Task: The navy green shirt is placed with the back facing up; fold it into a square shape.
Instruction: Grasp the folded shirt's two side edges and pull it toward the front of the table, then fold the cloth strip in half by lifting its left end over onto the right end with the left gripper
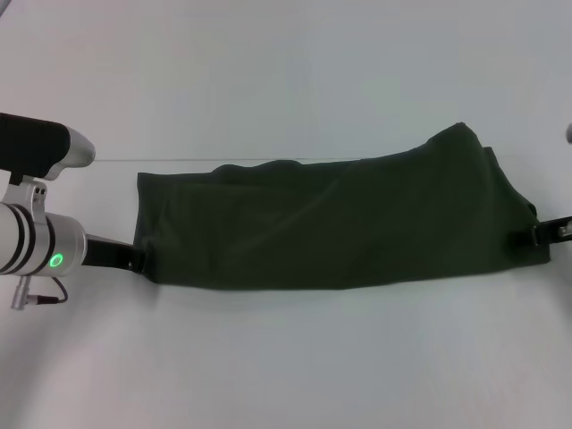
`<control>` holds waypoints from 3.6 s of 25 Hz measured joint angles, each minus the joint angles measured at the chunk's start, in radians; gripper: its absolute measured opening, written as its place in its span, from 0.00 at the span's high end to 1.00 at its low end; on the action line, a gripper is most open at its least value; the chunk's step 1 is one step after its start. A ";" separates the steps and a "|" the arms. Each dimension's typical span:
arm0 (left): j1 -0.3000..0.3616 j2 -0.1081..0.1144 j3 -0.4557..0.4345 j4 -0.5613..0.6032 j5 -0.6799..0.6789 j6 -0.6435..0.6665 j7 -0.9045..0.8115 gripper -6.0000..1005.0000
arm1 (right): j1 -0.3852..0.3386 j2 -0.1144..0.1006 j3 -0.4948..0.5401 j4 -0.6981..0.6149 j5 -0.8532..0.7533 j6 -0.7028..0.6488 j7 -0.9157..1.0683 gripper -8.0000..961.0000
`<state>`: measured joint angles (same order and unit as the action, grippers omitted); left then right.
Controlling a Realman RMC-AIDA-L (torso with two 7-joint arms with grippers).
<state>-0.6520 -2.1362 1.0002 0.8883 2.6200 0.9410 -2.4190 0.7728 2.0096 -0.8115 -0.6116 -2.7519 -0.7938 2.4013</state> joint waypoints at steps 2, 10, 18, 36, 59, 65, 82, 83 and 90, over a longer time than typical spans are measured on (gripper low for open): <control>0.000 0.000 0.000 0.002 0.000 0.000 0.000 0.97 | 0.002 0.003 0.000 0.003 0.000 0.001 -0.011 0.25; 0.002 0.000 0.000 0.011 -0.002 0.002 0.000 0.97 | 0.001 0.013 -0.003 0.006 -0.005 -0.008 -0.083 0.54; 0.028 0.007 -0.046 0.037 -0.002 0.057 0.021 0.97 | -0.035 0.042 -0.005 -0.075 0.000 -0.067 -0.109 0.89; 0.193 -0.015 -0.133 0.230 -0.068 0.270 0.088 0.94 | -0.163 0.076 0.010 -0.268 0.081 -0.246 -0.086 0.99; 0.228 -0.013 -0.214 0.237 -0.068 0.394 0.105 0.92 | -0.343 0.078 0.092 -0.393 0.251 -0.469 -0.038 0.97; 0.234 -0.017 -0.281 0.284 -0.080 0.427 0.111 0.88 | -0.349 0.075 0.178 -0.431 0.345 -0.511 -0.073 0.89; -0.004 0.034 -0.250 0.014 -0.205 0.093 0.202 0.28 | -0.298 0.080 0.235 -0.430 0.509 -0.494 -0.261 0.23; -0.016 0.034 -0.237 -0.003 -0.184 0.063 0.198 0.25 | -0.299 0.080 0.234 -0.429 0.509 -0.494 -0.261 0.23; -0.097 0.040 -0.219 -0.138 -0.015 -0.046 0.143 0.24 | -0.309 0.079 0.239 -0.421 0.509 -0.493 -0.261 0.23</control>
<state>-0.7493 -2.0963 0.7814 0.7500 2.6046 0.8951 -2.2758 0.4640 2.0890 -0.5722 -1.0324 -2.2426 -1.2867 2.1400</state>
